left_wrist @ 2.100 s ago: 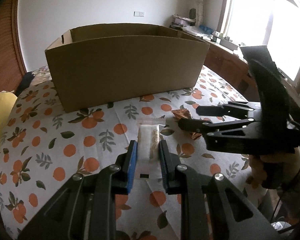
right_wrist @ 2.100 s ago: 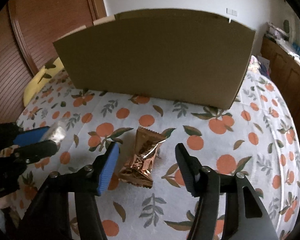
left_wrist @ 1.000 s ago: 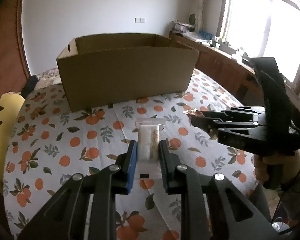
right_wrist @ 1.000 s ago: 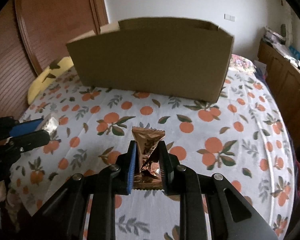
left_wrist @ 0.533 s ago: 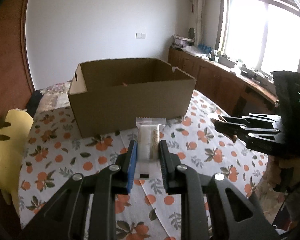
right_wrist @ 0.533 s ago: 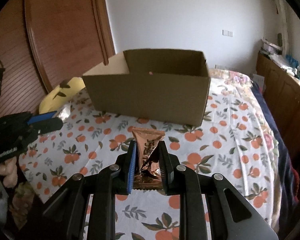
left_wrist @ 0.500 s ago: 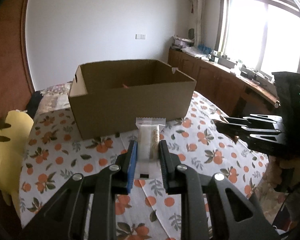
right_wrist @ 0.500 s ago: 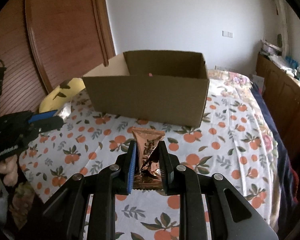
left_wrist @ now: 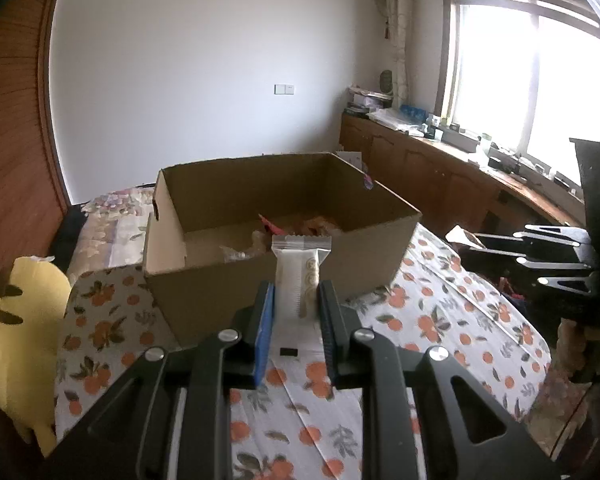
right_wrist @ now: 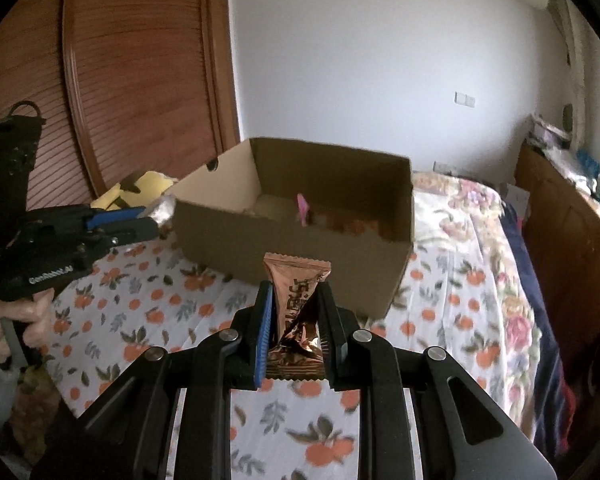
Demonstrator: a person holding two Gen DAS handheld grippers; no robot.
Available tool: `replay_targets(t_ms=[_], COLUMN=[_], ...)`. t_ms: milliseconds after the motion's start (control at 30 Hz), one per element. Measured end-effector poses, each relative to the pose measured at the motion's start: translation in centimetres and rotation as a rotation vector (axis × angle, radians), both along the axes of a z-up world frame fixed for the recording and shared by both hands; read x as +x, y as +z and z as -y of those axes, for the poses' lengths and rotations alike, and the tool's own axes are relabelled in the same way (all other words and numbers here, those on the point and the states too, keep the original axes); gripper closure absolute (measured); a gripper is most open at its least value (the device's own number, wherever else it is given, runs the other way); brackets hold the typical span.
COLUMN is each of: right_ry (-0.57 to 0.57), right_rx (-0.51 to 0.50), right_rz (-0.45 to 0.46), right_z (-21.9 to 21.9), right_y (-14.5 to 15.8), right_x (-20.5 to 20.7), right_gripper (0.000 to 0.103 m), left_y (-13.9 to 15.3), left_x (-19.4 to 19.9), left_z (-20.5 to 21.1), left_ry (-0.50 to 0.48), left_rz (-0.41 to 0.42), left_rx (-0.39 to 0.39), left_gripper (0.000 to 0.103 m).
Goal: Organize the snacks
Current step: 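Lift both held snacks and carry them over the cardboard box, then lower both snacks into the box and open both grippers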
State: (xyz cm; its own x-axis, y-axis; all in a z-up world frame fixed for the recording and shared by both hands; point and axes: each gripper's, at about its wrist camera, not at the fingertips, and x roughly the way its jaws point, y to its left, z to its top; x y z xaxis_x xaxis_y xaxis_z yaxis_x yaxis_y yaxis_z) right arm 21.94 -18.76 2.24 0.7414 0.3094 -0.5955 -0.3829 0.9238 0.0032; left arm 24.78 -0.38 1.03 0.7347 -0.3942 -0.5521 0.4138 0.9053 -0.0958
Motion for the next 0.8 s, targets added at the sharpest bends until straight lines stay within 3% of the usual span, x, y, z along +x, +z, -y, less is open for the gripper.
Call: replay_targets(t_ms=[333,800], right_ry=[0.034,0.037], right_rx=[-0.015,0.019], right_rz=[0.018,0.006], right_z=[-1.9,-3.6], right_y=[0.7,-2.2], right_x=[5.6,12.7], right_gripper=[0.084,0.084], left_y=[0.1,-2.8], left_x=[5.8,10.7], left_z=[-0.7,-1.6], left_ry=[0.029,0.072], left_rz=[0.007,-0.027], left_rx=[0.008,-0.005], left_gripper=[0.083,0.083])
